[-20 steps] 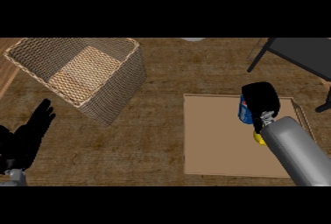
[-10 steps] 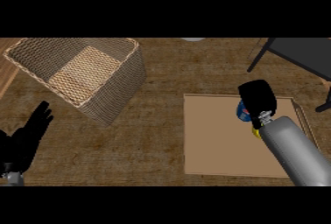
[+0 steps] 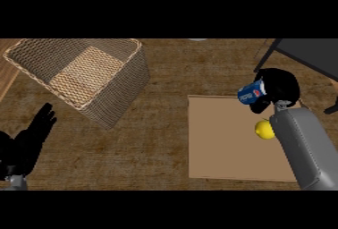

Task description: Pick the can from the tray and place it in the tiered shelf

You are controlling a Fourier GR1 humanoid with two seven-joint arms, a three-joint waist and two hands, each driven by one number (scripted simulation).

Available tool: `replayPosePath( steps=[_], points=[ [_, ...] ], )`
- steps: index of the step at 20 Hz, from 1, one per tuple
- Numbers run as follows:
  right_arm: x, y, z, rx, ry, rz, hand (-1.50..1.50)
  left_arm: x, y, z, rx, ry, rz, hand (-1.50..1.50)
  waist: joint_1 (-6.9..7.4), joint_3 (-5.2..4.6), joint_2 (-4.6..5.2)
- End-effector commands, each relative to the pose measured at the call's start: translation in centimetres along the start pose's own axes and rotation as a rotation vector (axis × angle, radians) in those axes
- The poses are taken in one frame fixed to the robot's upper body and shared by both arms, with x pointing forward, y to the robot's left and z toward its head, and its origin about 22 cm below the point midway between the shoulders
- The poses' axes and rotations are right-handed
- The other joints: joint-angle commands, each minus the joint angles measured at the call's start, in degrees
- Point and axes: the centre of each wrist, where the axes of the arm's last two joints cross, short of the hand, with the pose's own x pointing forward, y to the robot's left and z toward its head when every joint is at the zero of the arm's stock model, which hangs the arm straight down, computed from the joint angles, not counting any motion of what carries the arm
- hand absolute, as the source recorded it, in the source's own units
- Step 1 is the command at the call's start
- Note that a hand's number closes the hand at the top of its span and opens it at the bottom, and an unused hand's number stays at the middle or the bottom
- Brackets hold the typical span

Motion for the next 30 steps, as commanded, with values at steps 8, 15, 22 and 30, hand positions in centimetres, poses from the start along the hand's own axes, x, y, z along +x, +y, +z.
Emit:
replayPosePath(
  steps=[8, 15, 22, 30],
  points=[
    [0.3, -9.5, 2.5, -0.167, 0.075, -0.301, 1.5, 0.3, 0.8, 0.6, 0.02, 0.013, 0.012, 0.0, -1.01, -0.08, -0.62],
    [-1.1, -16.2, 6.8, -0.279, 0.066, -0.606, 1.5, 0.4, 0.7, 0.3, 0.025, 0.01, 0.007, 0.0, -1.44, -0.08, -0.82],
    [-4.8, -20.8, 9.7, -0.398, 0.072, -0.623, 1.5, 0.7, -0.8, -0.3, 0.002, 0.011, -0.003, 0.0, -0.66, -0.06, -0.31],
    [-3.8, -26.1, 11.9, -0.562, 0.152, -0.528, 1.5, 0.4, -0.8, -0.4, 0.003, 0.002, 0.012, 0.0, -0.46, -0.1, -0.3]
  ],
)
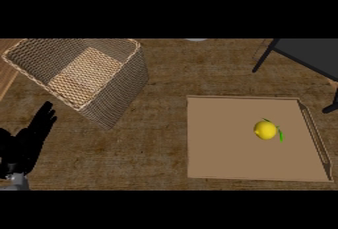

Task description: Pick the can from the tray and place it in the tiered shelf

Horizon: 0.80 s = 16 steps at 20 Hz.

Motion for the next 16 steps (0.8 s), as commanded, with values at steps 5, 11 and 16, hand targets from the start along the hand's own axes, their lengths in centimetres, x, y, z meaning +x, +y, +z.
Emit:
replayPosePath(
  steps=[5, 11, 16],
  points=[
    [3.5, -2.9, -2.4, -0.094, 0.05, 0.151, 1.5, -1.4, 0.7, -0.1, -0.011, -0.014, 0.007, 0.0, 0.38, -0.04, 0.14],
    [1.6, -1.8, -6.2, -0.063, 0.071, 0.168, 1.5, 0.8, 0.7, -0.6, 0.002, -0.02, 0.004, 0.0, 0.48, 0.0, 0.18],
    [1.6, -4.2, -9.6, -0.122, 0.114, 0.245, 1.5, -0.1, 1.0, -0.2, 0.0, -0.019, -0.001, 0.0, 0.91, -0.02, 0.3]
  ],
)
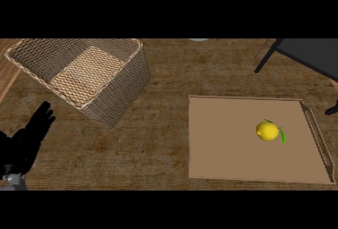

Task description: Pick the can from the tray and place it in the tiered shelf

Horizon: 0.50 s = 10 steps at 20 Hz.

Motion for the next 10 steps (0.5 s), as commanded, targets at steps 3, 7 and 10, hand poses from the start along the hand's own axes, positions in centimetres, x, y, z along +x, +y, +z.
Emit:
replayPosePath(
  steps=[3, 7, 10],
  points=[
    [-2.4, 3.1, -3.3, -0.041, 0.023, 0.066, 1.5, 0.1, -1.1, 0.0, 0.001, -0.002, -0.001, 0.0, 0.27, 0.02, 0.16],
    [-2.2, 4.7, -4.8, -0.044, 0.045, 0.076, 1.5, -1.1, -0.4, -0.7, -0.004, 0.0, 0.006, 0.0, 0.54, -0.01, 0.35],
    [-4.4, 4.9, -5.8, -0.027, 0.055, 0.059, 1.5, 1.3, -1.1, 1.1, -0.011, 0.008, -0.009, 0.0, 0.73, 0.07, 0.1]
  ],
)
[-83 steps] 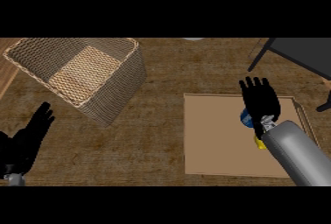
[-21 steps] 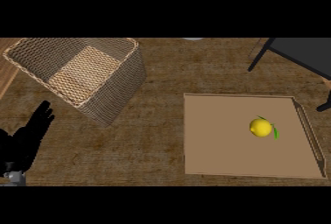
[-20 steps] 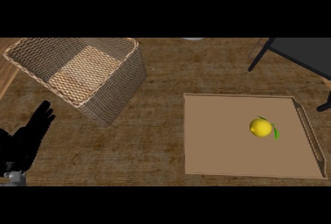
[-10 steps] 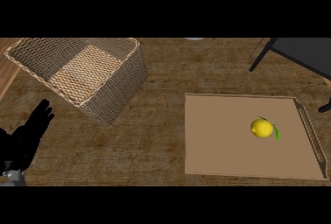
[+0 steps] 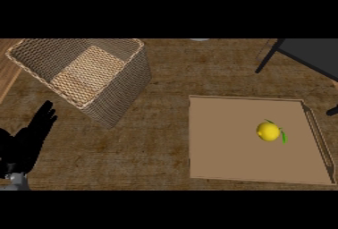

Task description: Pick the can from the tray and place it in the tiered shelf

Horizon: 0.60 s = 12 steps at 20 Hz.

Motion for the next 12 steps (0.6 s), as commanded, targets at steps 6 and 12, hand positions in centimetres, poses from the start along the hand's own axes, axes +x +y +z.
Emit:
replayPosePath(
  steps=[6, 12],
  points=[
    [-4.6, 3.0, -3.3, 0.02, 0.054, -0.065, 1.5, 1.7, 0.8, -0.1, 0.003, -0.018, -0.016, 0.0, 0.18, 0.06, 0.06],
    [-5.6, 5.4, -3.9, -0.015, 0.177, -0.087, -1.5, -0.6, -0.2, -0.9, -0.007, -0.007, -0.008, 0.0, 0.47, 0.02, 0.39]
  ],
)
